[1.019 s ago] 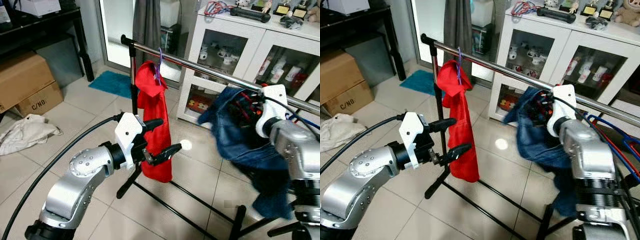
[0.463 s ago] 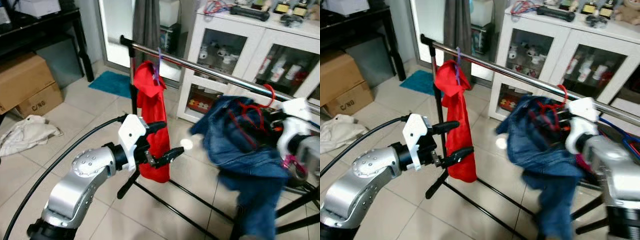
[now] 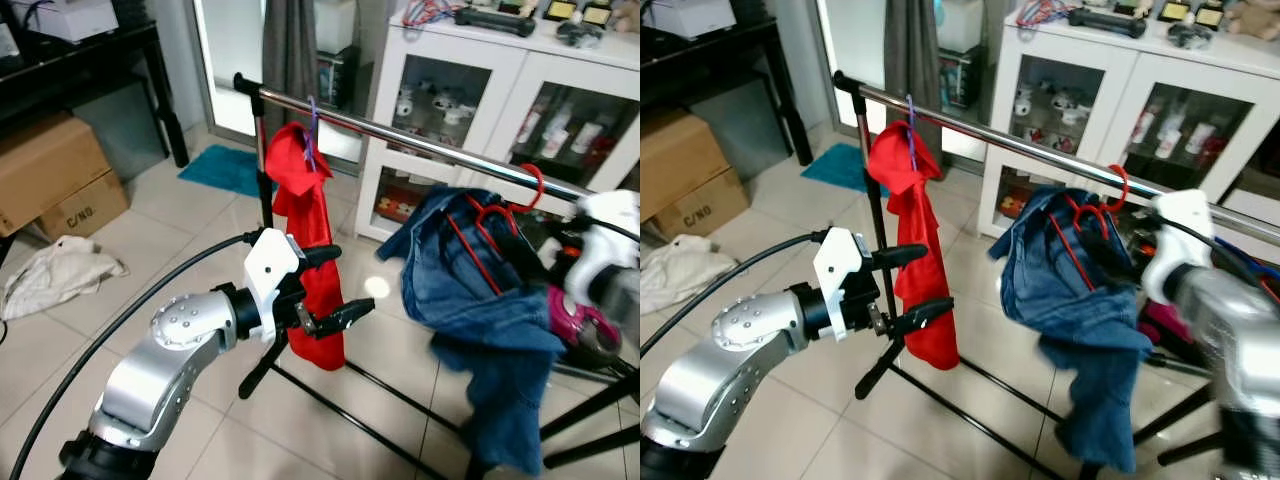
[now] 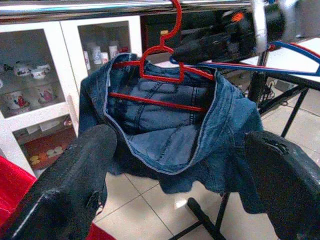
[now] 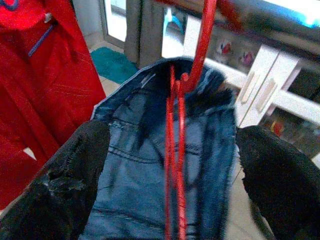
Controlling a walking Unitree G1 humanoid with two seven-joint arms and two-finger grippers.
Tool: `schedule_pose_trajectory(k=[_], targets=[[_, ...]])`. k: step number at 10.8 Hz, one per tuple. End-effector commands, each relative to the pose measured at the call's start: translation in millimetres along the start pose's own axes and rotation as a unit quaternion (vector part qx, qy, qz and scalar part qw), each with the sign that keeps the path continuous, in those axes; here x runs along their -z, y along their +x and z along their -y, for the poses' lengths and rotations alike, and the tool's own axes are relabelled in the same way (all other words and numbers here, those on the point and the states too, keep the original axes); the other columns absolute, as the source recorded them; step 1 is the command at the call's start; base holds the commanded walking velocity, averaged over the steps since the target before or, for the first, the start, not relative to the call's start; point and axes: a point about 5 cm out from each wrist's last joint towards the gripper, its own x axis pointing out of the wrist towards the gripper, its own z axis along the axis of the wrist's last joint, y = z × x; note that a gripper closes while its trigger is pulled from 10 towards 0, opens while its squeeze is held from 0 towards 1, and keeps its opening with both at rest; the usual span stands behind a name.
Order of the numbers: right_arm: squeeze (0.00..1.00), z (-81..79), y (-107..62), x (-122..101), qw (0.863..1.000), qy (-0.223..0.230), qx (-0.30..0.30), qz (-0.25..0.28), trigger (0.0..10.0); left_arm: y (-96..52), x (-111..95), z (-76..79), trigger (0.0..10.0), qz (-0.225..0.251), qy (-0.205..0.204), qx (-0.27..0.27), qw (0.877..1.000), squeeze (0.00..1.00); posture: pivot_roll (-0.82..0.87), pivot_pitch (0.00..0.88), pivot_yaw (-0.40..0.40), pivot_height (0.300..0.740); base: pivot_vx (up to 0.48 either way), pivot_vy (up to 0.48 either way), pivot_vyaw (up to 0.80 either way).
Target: Hang hanger
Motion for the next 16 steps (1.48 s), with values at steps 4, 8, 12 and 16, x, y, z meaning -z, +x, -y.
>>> schedule_pose_trajectory(k=[4,8,12,16], targets=[[0.00,-1.0,22.2,-6,0.999,0.031,0.004,-0.023,10.0,-0.1,-1,2.5,10.0,-0.003,0.005,0.006,1.000,0.00,0.07,0.000,-0.041,0.740,0.000,0.000,0.00],[0.00,1.9,32.4,-14,0.999,0.028,0.007,-0.037,0.0,-0.3,1,5.3,10.0,-0.004,0.000,0.004,1.000,0.00,0.07,0.000,-0.060,0.740,0.000,0.000,0.00],[0.00,8.8,30.5,-15,0.998,0.033,0.010,-0.044,0.0,0.5,2,6.0,10.0,-0.006,-0.001,0.007,1.000,0.00,0.07,0.000,-0.059,0.740,0.000,0.000,0.00],[0.00,12.5,25.5,-16,0.999,0.024,-0.002,-0.046,0.0,1.2,2,6.5,10.0,-0.005,-0.001,0.010,1.000,0.00,0.06,0.000,-0.059,0.740,0.000,0.000,0.00]])
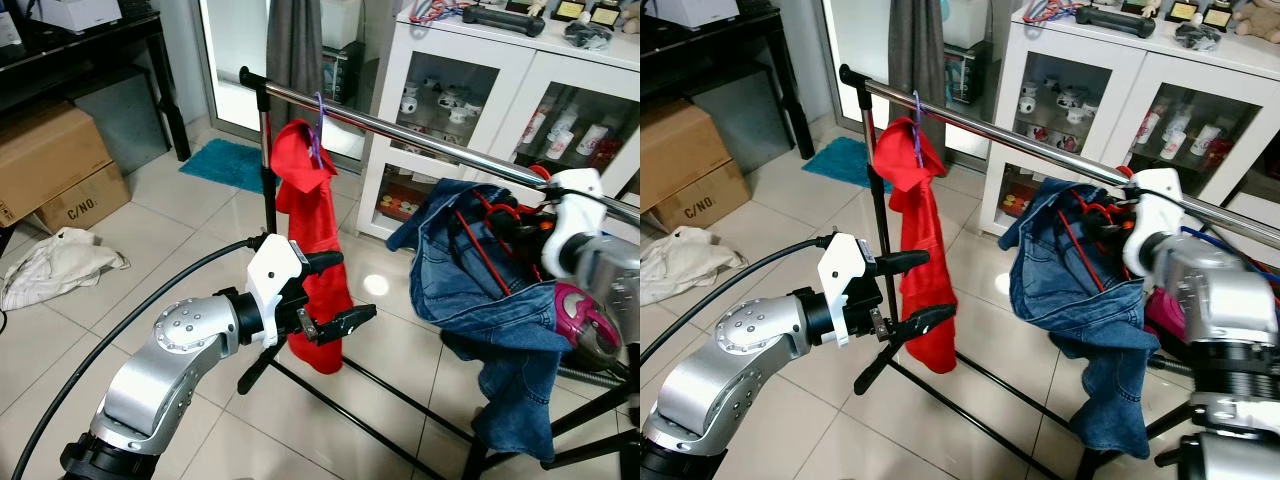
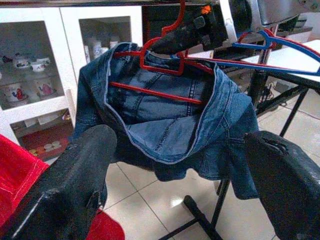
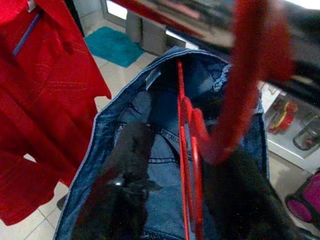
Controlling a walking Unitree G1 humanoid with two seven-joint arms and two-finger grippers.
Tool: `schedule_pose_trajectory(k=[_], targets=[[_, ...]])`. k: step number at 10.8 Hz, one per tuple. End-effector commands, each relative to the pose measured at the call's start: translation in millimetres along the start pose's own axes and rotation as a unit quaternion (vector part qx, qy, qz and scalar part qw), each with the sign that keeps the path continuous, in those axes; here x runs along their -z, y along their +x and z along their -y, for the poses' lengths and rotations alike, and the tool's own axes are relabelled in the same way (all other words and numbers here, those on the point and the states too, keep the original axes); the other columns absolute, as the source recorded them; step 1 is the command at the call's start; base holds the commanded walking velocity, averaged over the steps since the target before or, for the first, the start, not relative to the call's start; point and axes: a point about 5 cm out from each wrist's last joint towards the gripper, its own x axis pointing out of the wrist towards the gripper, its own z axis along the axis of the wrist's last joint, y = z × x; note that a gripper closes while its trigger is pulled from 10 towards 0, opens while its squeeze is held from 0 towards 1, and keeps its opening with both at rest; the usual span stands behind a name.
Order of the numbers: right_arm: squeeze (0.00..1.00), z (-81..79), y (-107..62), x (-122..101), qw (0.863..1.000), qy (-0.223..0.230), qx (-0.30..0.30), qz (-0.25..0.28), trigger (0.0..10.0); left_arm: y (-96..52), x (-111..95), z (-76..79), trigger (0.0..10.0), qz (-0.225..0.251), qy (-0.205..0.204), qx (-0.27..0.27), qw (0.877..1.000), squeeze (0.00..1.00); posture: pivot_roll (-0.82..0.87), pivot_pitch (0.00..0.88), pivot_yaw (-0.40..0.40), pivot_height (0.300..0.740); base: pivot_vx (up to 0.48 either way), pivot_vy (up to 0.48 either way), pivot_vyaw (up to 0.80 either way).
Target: Hang hanger
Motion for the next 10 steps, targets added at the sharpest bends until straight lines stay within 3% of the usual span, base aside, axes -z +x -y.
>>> schedule_pose_trajectory(k=[1,9,10], targets=[[0.00,2.7,-2.0,0,1.000,0.005,-0.002,-0.005,0.0,0.7,-2,3.2,10.0,0.002,0.004,0.008,1.000,0.00,0.06,0.000,-0.059,0.740,0.000,0.000,0.00],[0.00,1.3,-1.4,10,0.999,-0.008,-0.006,-0.032,0.0,1.8,1,4.4,10.0,-0.006,0.011,0.012,1.000,0.00,0.06,0.000,-0.063,0.740,0.000,0.000,0.00],[0.00,0.6,-1.2,10,0.999,-0.018,-0.005,-0.034,10.0,2.1,1,4.7,10.0,-0.006,0.012,0.012,1.000,0.00,0.06,0.000,-0.066,0.740,0.000,0.000,0.00]])
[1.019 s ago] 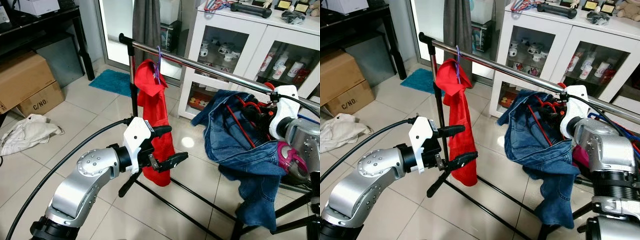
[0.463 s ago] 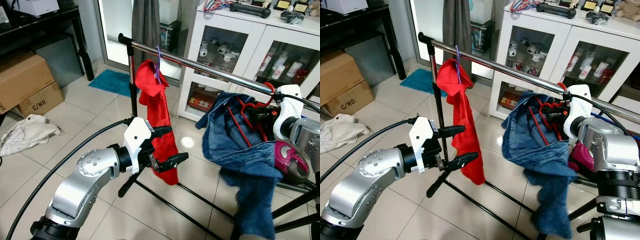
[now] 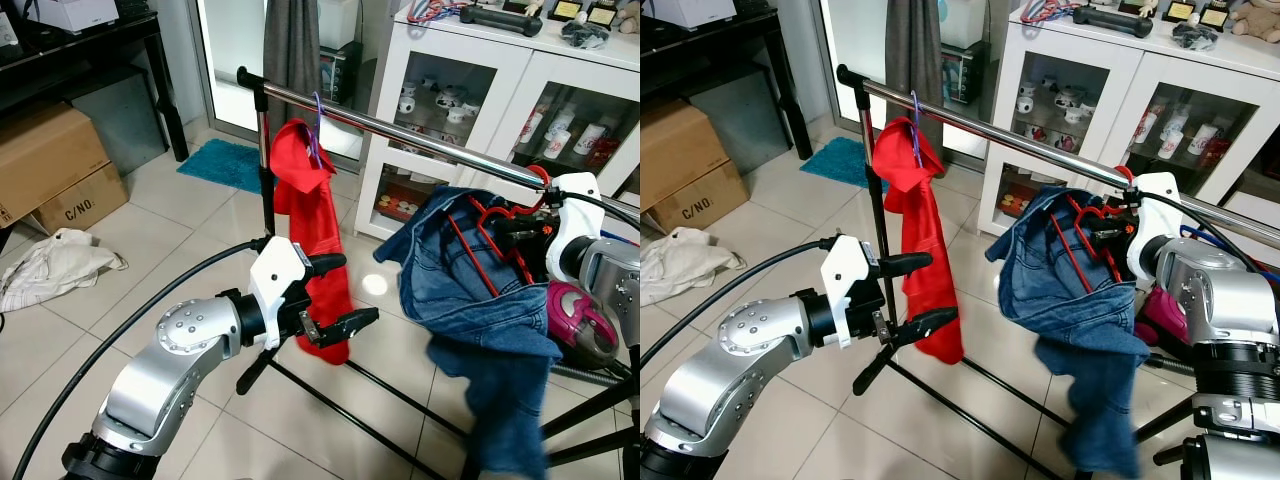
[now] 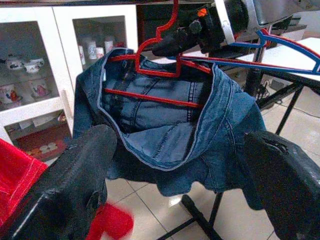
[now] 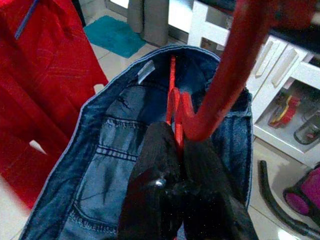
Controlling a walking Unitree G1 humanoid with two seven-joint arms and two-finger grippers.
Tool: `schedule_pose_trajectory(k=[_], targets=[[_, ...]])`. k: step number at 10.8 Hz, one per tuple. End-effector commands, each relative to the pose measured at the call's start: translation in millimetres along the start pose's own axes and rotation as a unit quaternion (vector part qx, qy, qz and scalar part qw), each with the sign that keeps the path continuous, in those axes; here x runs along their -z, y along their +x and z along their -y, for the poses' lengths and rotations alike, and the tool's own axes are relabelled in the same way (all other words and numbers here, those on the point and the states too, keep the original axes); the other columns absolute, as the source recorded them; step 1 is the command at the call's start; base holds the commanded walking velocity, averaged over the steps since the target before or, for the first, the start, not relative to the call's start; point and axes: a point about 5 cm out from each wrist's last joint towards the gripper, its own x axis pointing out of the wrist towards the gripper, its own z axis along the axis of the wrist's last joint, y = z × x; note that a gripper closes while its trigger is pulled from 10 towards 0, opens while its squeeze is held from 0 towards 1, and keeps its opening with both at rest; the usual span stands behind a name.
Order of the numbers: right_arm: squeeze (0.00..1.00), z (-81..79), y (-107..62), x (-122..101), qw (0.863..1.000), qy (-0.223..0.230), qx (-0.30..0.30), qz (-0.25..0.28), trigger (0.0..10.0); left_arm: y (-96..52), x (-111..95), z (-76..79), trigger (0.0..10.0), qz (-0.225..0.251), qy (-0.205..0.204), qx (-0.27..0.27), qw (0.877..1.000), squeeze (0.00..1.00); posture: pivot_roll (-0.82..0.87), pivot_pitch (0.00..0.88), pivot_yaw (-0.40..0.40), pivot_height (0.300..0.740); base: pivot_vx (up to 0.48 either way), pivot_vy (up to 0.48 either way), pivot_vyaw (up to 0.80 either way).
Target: Hang hanger
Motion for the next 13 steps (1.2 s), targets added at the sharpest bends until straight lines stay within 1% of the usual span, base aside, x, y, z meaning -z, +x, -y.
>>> schedule_pose_trajectory(k=[1,2,3,4,6,7,8,9,10,11,12,13], targets=[[0.00,1.4,-1.0,4.9,1.000,-0.012,0.006,-0.015,10.0,0.1,0.8,1.9,10.0,-0.005,0.007,0.002,1.000,0.00,0.06,0.000,-0.066,0.740,0.000,0.000,0.00],[0.00,0.7,-0.7,5.3,1.000,-0.017,0.006,-0.018,10.0,0.2,0.7,2.2,10.0,-0.005,0.008,0.002,1.000,0.00,0.06,0.000,-0.068,0.740,0.000,0.000,0.00],[1.00,-0.1,-0.4,5.4,1.000,-0.009,0.003,-0.017,10.0,0.3,0.7,2.5,10.0,-0.005,0.008,0.003,1.000,0.00,0.06,0.000,-0.069,0.740,0.000,0.000,0.00],[1.00,0.5,-0.7,5.4,1.000,-0.013,0.009,-0.021,10.0,0.5,0.7,2.7,10.0,-0.005,0.007,0.003,1.000,0.00,0.06,0.000,-0.069,0.740,0.000,0.000,0.00],[0.71,2.0,-3.6,9.4,0.999,-0.013,0.015,-0.031,10.0,-0.2,1.2,3.7,10.0,-0.005,0.007,0.003,1.000,0.00,0.06,0.000,-0.071,0.740,0.000,0.000,0.00],[0.64,3.2,-7.2,12.4,0.999,-0.008,0.020,-0.040,10.0,-0.2,1.7,4.4,10.0,-0.006,0.005,0.006,1.000,0.00,0.05,0.000,-0.068,0.740,0.000,0.000,0.00],[0.31,3.6,-8.5,14.0,0.999,-0.009,0.022,-0.044,10.0,0.1,2.0,4.7,10.0,-0.006,0.005,0.007,1.000,0.00,0.05,0.000,-0.067,0.740,0.000,0.000,0.00],[0.00,2.2,-8.8,14.6,0.999,0.000,0.017,-0.039,10.0,1.1,2.0,4.9,10.0,-0.006,0.005,0.009,1.000,0.00,0.05,0.000,-0.064,0.740,0.000,0.000,0.00],[0.00,1.3,-8.9,14.1,0.999,0.006,0.013,-0.035,7.3,1.9,1.9,4.6,10.0,-0.007,0.006,0.011,1.000,0.00,0.05,0.000,-0.064,0.740,0.000,0.000,0.00],[0.00,0.0,-9.3,14.0,0.999,0.008,0.010,-0.033,1.5,1.1,1.8,4.9,10.0,-0.007,0.006,0.012,1.000,0.00,0.05,0.000,-0.060,0.740,0.000,0.000,0.00],[0.00,-1.0,-9.7,14.0,0.999,0.010,0.008,-0.033,0.0,0.8,1.8,5.0,10.0,-0.008,0.007,0.012,1.000,0.00,0.05,0.000,-0.060,0.740,0.000,0.000,0.00],[0.00,-1.8,-9.5,14.0,0.999,0.012,0.006,-0.032,0.0,0.4,1.8,5.0,10.0,-0.008,0.006,0.011,1.000,0.00,0.05,0.000,-0.061,0.740,0.000,0.000,0.00]])
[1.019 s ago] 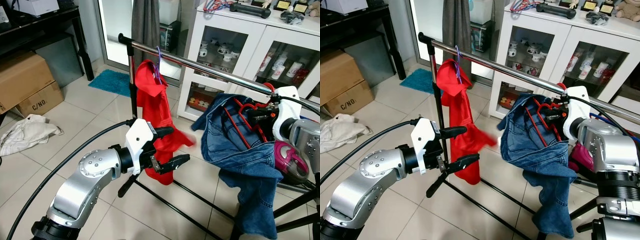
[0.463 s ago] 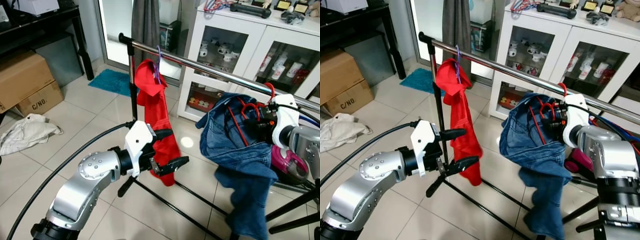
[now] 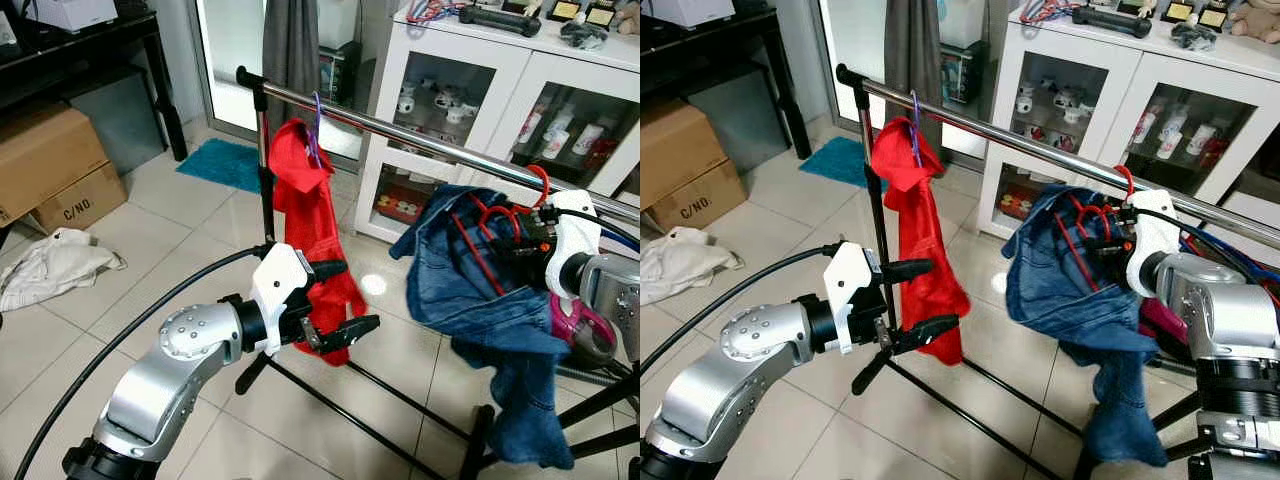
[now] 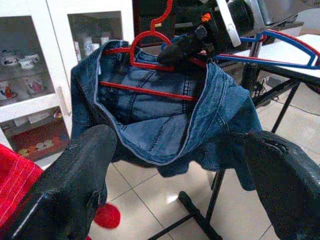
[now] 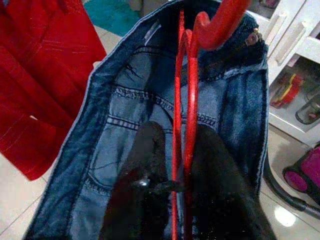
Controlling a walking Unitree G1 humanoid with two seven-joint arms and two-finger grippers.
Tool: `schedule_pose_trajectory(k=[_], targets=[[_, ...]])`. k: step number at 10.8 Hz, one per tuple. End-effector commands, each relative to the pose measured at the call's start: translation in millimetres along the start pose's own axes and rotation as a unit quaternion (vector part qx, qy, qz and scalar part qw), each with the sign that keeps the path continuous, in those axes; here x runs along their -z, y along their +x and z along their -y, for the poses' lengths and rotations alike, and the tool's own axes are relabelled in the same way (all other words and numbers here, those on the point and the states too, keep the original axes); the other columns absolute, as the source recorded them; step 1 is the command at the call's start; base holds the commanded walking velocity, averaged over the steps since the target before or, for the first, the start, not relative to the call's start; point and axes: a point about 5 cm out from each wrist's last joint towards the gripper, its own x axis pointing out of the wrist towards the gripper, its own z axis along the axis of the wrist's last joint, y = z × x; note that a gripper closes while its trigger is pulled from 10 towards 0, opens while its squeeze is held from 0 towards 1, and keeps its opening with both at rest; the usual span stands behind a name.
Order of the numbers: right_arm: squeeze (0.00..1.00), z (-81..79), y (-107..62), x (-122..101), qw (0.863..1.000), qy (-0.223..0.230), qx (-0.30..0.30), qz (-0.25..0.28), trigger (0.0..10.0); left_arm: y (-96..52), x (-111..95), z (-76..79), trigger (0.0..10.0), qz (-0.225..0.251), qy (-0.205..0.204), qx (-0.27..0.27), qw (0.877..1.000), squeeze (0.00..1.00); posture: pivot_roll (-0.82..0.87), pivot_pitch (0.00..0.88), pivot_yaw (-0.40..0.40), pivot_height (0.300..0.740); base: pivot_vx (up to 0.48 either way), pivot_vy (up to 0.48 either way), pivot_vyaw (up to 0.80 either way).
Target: Hang hanger
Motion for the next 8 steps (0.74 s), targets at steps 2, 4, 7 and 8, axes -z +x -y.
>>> schedule_pose_trajectory(k=[2,4,7,8], targets=[[0.00,0.4,-2.0,-1,1.000,0.004,0.001,0.004,0.0,0.3,-3,1.5,10.0,-0.003,0.010,0.007,1.000,0.00,0.06,0.000,-0.062,0.740,0.000,0.000,0.00],[0.00,-1.3,-1.4,1,1.000,-0.002,0.001,0.001,0.0,0.0,-2,0.8,10.0,-0.006,0.011,0.003,1.000,0.00,0.06,0.000,-0.063,0.740,0.000,0.000,0.00],[0.00,-4.9,-2.2,1,1.000,-0.004,0.002,0.023,0.0,-1.7,4,-8.8,10.0,-0.016,0.030,-0.059,0.998,0.00,0.05,0.000,-0.053,0.740,0.000,0.000,0.00],[0.00,-6.8,-3.1,2,1.000,0.002,0.003,0.027,0.0,-2.7,3,-11.5,10.0,-0.008,0.031,-0.082,0.996,0.00,0.05,0.000,-0.053,0.740,0.000,0.000,0.00]])
